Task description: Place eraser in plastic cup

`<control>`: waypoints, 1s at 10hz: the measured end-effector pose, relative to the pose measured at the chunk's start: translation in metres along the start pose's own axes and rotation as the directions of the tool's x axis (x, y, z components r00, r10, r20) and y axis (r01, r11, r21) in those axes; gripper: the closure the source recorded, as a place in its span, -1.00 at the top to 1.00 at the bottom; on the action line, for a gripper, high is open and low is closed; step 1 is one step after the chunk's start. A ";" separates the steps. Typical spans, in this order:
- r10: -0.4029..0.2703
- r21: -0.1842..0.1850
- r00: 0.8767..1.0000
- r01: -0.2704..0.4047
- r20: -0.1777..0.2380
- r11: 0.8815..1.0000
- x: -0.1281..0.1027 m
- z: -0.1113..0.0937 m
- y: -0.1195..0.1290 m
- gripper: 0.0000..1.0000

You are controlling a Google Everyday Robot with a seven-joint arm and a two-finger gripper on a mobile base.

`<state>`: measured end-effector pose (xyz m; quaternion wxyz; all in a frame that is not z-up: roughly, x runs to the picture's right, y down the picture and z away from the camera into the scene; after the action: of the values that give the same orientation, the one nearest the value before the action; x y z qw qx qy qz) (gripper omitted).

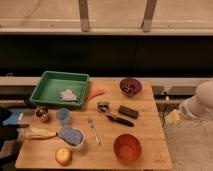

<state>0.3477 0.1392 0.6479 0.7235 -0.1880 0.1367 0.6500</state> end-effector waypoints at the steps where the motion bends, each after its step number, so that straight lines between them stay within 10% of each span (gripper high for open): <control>1: 0.000 0.000 1.000 0.000 0.000 1.000 0.000 0.000 0.000 0.25; 7: -0.139 -0.008 0.989 0.139 -0.049 0.990 -0.041 0.013 0.029 0.25; 10: -0.347 -0.030 0.934 0.346 -0.081 0.938 -0.078 0.031 0.090 0.25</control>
<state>0.2474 0.0910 0.7015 0.8188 -0.2423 0.1272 0.5047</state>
